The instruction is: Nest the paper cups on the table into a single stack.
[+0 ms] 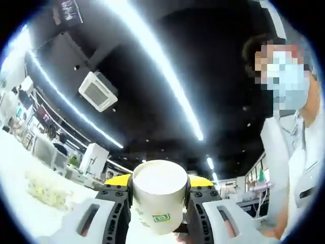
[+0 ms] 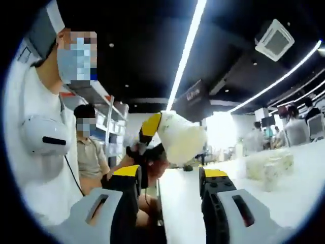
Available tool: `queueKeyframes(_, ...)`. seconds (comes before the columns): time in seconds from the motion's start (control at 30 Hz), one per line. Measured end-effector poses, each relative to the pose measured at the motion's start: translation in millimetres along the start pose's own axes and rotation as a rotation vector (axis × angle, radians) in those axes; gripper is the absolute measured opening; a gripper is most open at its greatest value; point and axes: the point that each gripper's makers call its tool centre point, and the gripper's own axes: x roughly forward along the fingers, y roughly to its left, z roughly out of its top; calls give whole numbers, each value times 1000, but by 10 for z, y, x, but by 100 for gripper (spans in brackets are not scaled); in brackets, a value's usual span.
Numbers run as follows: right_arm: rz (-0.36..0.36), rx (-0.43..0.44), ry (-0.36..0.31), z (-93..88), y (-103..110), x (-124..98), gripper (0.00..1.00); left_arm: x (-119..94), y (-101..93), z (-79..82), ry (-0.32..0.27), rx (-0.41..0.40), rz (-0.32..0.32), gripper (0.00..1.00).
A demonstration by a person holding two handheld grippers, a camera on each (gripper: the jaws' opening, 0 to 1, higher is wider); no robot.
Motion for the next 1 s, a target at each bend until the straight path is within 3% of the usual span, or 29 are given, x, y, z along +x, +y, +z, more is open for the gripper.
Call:
queueKeyframes(0.1,-89,-62,46,-26,-154,-55,70,11,110,-141,120,38,44,43)
queueKeyframes(0.17,-123,-107,56,17,-196,-50,71,50,40,-191,158,51,33,43)
queueKeyframes(0.23,-159,-157,96,38,-233,-17,71,63,81,-283,239,75,60,43)
queueKeyframes(0.3,-194,-235,143,65,-258,38,71,94,6,-384,294,94,73,43)
queueKeyframes(0.37,-205,-283,194,65,-237,117,71,138,-88,-429,322,100,75,43)
queueKeyframes(0.47,-185,-275,233,48,-152,265,74,156,-138,-510,393,160,103,43)
queueKeyframes(0.5,-183,-271,244,35,-139,302,73,88,55,-400,423,184,105,43)
queueKeyframes(0.57,-193,-279,275,-5,-146,356,71,90,32,-441,463,214,100,43)
queueKeyframes(0.63,-207,-297,307,-55,-171,391,65,104,-15,-455,474,205,82,43)
queueKeyframes(0.9,-201,-284,294,-117,-153,462,56,33,-53,-494,484,172,62,43)
queueKeyframes(1.0,-252,-250,232,-47,-271,409,59,36,-4,-352,404,124,86,43)
